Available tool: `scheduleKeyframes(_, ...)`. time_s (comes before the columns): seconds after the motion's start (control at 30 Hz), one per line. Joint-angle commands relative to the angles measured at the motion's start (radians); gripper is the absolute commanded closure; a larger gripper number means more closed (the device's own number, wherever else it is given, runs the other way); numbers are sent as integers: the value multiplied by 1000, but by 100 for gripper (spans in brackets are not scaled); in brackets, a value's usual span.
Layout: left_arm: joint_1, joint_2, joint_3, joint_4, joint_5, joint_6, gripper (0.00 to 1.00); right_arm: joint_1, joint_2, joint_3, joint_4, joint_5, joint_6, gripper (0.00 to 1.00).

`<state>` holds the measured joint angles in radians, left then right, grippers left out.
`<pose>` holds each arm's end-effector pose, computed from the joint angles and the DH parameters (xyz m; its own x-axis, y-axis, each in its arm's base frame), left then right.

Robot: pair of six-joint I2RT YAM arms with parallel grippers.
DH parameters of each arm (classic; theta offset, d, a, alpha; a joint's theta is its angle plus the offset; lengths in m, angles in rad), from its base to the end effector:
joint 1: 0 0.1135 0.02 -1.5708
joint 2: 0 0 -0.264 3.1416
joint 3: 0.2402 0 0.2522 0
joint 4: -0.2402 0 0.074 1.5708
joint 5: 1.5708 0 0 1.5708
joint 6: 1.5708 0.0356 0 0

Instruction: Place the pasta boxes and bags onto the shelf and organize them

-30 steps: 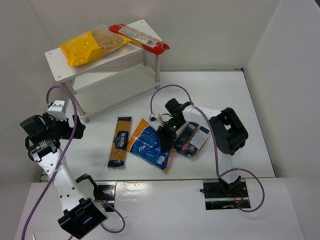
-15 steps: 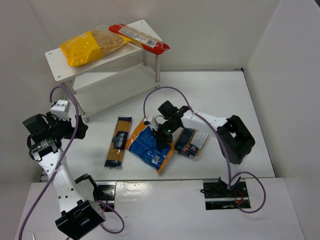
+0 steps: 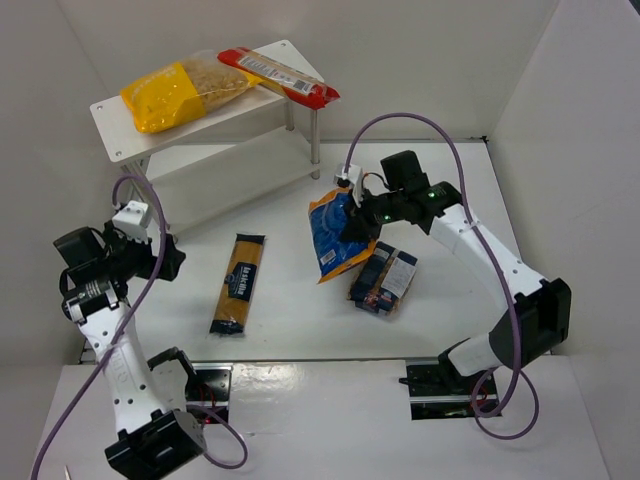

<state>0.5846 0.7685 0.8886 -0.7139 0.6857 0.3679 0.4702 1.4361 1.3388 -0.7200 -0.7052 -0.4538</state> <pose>0.1378 0.0642 0.3291 -0.4316 0.0482 -0.9008 0.1777 0.9836 -0.0325 0.2600 0.1580 0.3373 -0.2598 -0.5065 -0.8222 -0.9504 0.2847 0.1249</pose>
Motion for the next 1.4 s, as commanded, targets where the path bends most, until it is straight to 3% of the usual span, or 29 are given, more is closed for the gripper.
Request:
scheduleKeyframes(0.0,-44,9,38,-15,60,46,0,7,-68,66,47,-149,-13,100)
scheduleKeyframes(0.43,-175,28,47,-24,72,55,0,-2,-55,137,117,-82,-2,100)
scheduleKeyframes(0.83,-503,274,174,-267,297,348,0,7,81,405,-36,-445,-3,100)
scheduleKeyframes(1.0,-539,382,225,-375,333,462,0,36,112,425,-59,-481,-13,100)
scheduleKeyframes(1.03,-539,394,225,-375,333,462,0,71,112,434,-70,-452,-26,100)
scheduleKeyframes(1.17,-462,322,216,-320,299,386,0,229,121,405,-27,-25,-59,100)
scheduleKeyframes(1.3,-418,67,116,-97,125,107,0,295,153,404,33,198,-49,100)
scheduleKeyframes(1.37,-390,14,105,-84,86,77,0,334,176,404,56,348,-59,100)
